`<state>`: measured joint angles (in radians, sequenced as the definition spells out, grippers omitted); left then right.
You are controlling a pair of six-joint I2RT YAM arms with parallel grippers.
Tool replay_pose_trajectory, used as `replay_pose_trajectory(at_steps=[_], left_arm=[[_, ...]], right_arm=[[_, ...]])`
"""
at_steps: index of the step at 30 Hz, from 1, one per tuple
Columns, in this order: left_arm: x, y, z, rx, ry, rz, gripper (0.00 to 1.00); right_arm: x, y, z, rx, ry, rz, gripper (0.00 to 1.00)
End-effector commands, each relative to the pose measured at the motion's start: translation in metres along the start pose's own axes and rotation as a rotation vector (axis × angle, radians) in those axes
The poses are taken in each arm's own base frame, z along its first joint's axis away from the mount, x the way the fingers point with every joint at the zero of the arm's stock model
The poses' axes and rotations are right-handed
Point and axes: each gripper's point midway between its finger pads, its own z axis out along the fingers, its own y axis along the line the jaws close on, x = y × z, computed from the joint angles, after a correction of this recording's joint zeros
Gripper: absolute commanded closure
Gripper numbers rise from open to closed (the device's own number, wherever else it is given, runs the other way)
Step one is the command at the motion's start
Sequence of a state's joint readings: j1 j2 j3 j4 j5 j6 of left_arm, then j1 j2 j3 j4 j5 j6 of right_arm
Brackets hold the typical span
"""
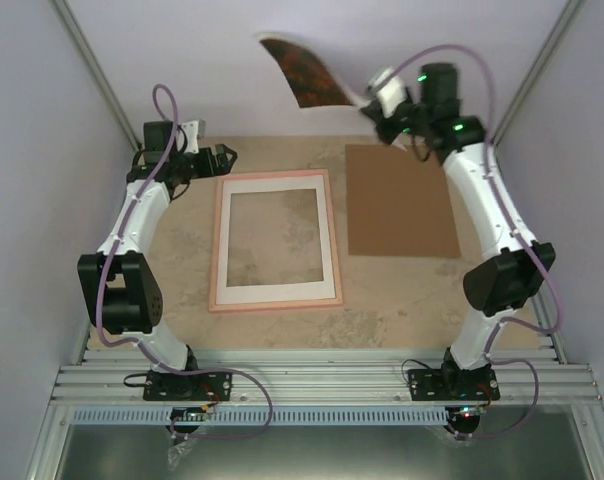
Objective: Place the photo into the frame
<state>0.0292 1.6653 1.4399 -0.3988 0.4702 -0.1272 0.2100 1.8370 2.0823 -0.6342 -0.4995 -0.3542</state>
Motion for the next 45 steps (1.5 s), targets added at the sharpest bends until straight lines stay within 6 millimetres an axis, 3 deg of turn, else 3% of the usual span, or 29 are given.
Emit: replay_pose_trajectory(at_steps=[1, 5, 8, 15, 22, 34, 37, 42, 45], left_arm=[[0.010, 0.001, 0.005, 0.057, 0.008, -0.138, 0.01], [0.043, 0.019, 0.012, 0.096, 0.071, -0.363, 0.01], [0.063, 0.020, 0.016, 0.147, 0.095, -0.480, 0.01], [0.089, 0.024, 0.038, 0.207, 0.135, -0.627, 0.04], [0.108, 0.030, 0.061, 0.199, 0.193, -0.699, 0.10], [0.129, 0.006, 0.094, 0.233, 0.283, -0.720, 0.28], [0.128, 0.005, 0.098, 0.247, 0.284, -0.731, 0.40], [0.128, 0.005, 0.101, 0.261, 0.294, -0.717, 0.74], [0.135, 0.005, 0.099, 0.249, 0.324, -0.689, 0.94]], right_arm=[[0.059, 0.076, 0.041, -0.048, 0.248, -0.228, 1.00], [0.112, 0.153, 0.069, -0.177, 0.388, -0.246, 0.99], [0.145, 0.199, 0.081, -0.265, 0.447, -0.216, 0.99], [0.179, 0.264, 0.097, -0.411, 0.509, -0.169, 1.00], [0.183, 0.280, 0.105, -0.429, 0.537, -0.116, 0.99], [0.175, 0.285, 0.112, -0.412, 0.549, -0.076, 1.00], [0.172, 0.288, 0.111, -0.418, 0.543, -0.068, 0.99], [0.175, 0.293, 0.105, -0.438, 0.558, -0.067, 0.99], [0.177, 0.299, 0.096, -0.481, 0.561, -0.073, 0.91]])
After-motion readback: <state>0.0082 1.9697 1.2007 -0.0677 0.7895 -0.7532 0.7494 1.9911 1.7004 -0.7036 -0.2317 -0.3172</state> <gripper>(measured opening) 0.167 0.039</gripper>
